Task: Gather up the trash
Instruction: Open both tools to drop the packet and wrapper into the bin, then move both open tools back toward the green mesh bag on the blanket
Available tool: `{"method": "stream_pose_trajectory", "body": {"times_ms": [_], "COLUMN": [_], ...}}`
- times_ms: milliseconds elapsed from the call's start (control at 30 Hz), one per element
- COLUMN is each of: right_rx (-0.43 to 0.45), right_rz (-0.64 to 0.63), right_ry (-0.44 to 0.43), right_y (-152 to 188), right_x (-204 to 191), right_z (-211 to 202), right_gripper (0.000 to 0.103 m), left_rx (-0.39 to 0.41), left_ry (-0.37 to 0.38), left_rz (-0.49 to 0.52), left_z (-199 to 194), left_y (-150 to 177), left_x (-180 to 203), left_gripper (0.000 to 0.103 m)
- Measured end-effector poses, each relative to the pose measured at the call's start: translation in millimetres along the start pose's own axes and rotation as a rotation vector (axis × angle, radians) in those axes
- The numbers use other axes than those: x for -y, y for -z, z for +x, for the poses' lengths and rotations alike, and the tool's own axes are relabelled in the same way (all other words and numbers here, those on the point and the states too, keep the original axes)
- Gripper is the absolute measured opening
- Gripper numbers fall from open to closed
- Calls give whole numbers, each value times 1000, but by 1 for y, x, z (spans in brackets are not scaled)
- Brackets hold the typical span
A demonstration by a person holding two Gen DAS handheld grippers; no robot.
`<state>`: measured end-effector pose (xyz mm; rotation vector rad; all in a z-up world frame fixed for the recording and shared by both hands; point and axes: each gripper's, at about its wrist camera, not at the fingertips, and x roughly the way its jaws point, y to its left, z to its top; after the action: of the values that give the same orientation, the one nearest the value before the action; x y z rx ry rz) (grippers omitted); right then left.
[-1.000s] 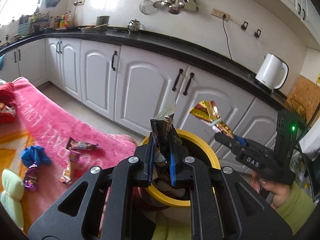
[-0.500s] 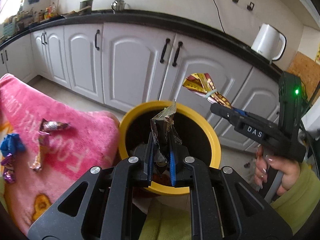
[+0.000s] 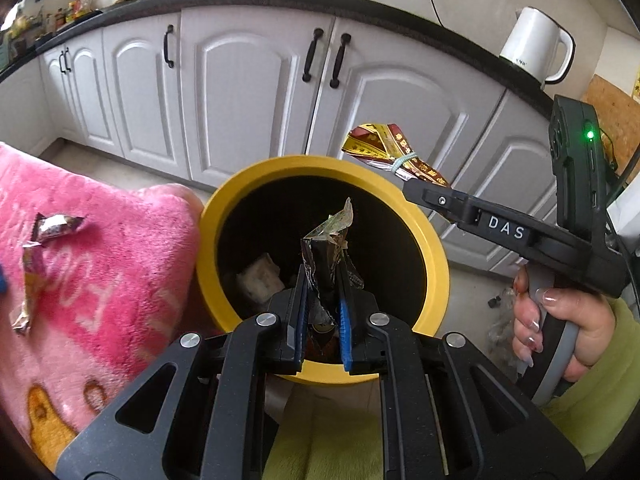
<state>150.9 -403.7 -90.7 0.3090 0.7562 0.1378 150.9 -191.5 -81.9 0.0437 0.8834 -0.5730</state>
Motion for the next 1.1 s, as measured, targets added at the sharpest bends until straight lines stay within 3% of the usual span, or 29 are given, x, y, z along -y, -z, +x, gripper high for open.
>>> {"method": "stream_pose_trajectory", "body": {"times_ms": [400,533,700,800,1100], "right_rx": [-35,-26,6,30,114], "right_rz": [53,81,127,129,99], "right_ry": [-11,-4,-1,17,56], "right_y": [4,4,2,-1,-8], "right_x": [13,20,27,28,15], "right_z": [15,14,7,1,-19], "right_gripper": [39,42,53,59,74], "left_rx": [-44,-35,-20,3,76], "left_ry": [3,-5,-12,-24,-45], "left_rz": [0,-20,-58,-73,-91], "left_z": [29,30,22,14,-18], "left_y": [-1,-1,0,0,1], "left_x": [3,-1,-10,-14,-18], "left_gripper": [12,44,69,90,92]}}
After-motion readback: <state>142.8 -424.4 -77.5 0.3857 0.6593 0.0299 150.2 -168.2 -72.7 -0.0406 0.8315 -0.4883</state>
